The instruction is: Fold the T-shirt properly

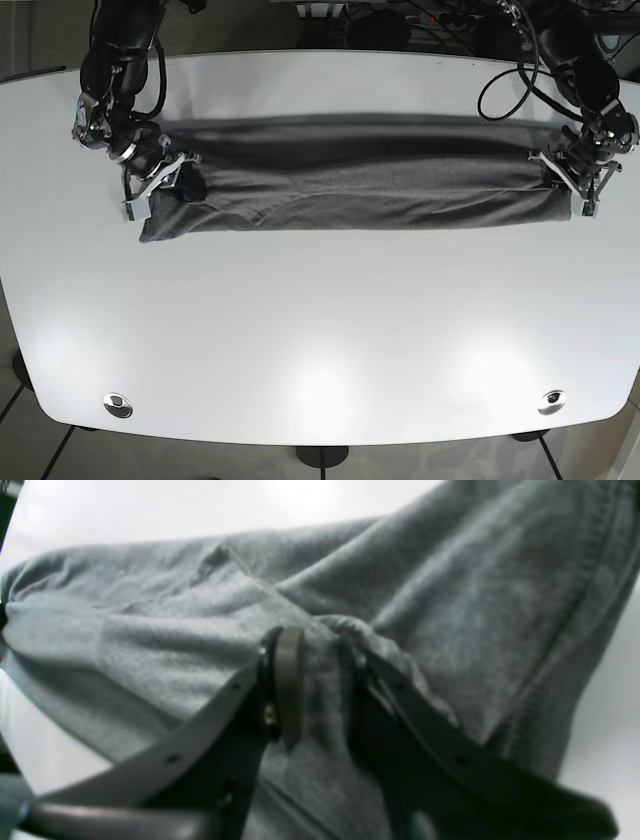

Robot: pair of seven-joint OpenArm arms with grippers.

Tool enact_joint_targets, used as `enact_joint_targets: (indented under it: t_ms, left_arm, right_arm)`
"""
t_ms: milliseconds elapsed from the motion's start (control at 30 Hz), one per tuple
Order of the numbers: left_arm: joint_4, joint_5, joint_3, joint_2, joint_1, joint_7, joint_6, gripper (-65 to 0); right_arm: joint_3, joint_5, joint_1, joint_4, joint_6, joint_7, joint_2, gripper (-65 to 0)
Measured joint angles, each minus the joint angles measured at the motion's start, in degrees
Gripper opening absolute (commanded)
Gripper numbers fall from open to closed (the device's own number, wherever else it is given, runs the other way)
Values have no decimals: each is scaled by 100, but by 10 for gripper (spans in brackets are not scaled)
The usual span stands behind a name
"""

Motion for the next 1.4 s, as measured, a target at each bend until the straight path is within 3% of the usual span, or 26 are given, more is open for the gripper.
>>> enact_joint_targets:
  t_ms: [67, 200, 267, 400, 567, 767, 967, 1133, 1400]
  left_arm:
    - [-267, -2, 205, -11, -280, 0, 2, -492]
    - [-258, -9, 214, 79, -520, 175, -42, -300]
    - [116, -149, 46, 146, -564, 741, -35, -292]
    - [334, -1231, -450, -175, -544, 1353, 24, -292]
    - [-214, -2072, -463, -479, -535, 1349, 22, -292]
    - [-1069, -2376, -481, -675, -501, 1344, 26, -292]
    - [-1099, -2328, -481, -669, -509, 1344, 24, -290]
    - [-1099, -2415, -479, -680, -437, 1298, 22, -192]
    - [-1665, -2691, -472, -787, -520, 1012, -26, -192]
  right_arm:
    - [4, -459, 286, -101, -7, 9, 24, -531]
    - [-2, -750, 328, 216, -52, -105, -33, -533]
    - [-221, -907, 304, 415, -164, -195, -63, -533]
    - [-326, -903, 129, 675, -181, -199, -116, -533]
    - [-328, -942, 131, 732, -199, -240, -210, -533]
    - [-334, -903, 57, 763, -192, -203, -208, -533]
    - [-334, -903, 55, 769, -190, -203, -210, -533]
    - [-334, -903, 55, 769, -184, -203, -212, -533]
    - [-323, -903, 55, 769, -184, -203, -229, -533]
